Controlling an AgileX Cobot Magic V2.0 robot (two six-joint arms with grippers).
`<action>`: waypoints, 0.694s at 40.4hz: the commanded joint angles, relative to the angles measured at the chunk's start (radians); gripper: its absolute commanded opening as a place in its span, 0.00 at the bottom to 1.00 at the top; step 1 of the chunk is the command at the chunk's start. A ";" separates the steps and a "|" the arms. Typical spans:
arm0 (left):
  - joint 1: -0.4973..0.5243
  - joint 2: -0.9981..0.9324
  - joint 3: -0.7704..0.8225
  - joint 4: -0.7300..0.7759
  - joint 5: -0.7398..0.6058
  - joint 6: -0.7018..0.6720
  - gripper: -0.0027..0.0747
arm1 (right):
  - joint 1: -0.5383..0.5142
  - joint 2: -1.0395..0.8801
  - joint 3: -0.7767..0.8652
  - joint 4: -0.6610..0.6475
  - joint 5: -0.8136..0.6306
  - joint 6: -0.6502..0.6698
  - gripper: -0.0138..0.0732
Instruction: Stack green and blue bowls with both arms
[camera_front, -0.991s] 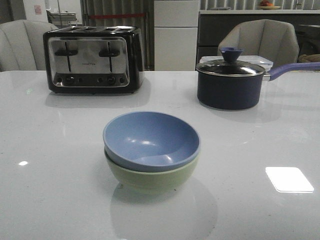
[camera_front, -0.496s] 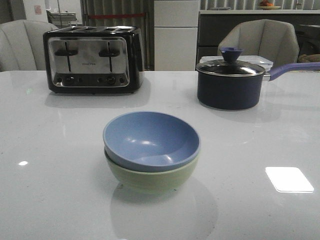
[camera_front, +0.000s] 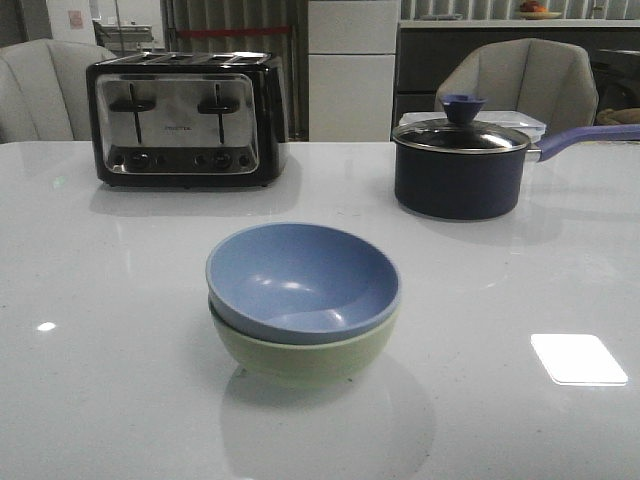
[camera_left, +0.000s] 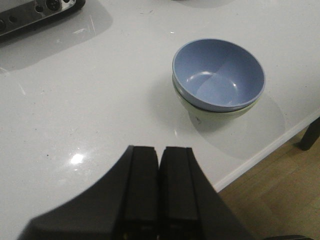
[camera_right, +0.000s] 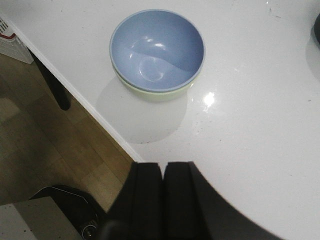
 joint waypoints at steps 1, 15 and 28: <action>0.018 -0.034 -0.013 0.024 -0.116 -0.008 0.15 | -0.008 0.001 -0.028 0.006 -0.066 -0.001 0.23; 0.396 -0.378 0.296 -0.016 -0.420 -0.008 0.15 | -0.008 0.001 -0.028 0.006 -0.067 -0.001 0.23; 0.449 -0.527 0.520 0.020 -0.618 -0.156 0.15 | -0.008 0.001 -0.028 0.006 -0.067 -0.001 0.23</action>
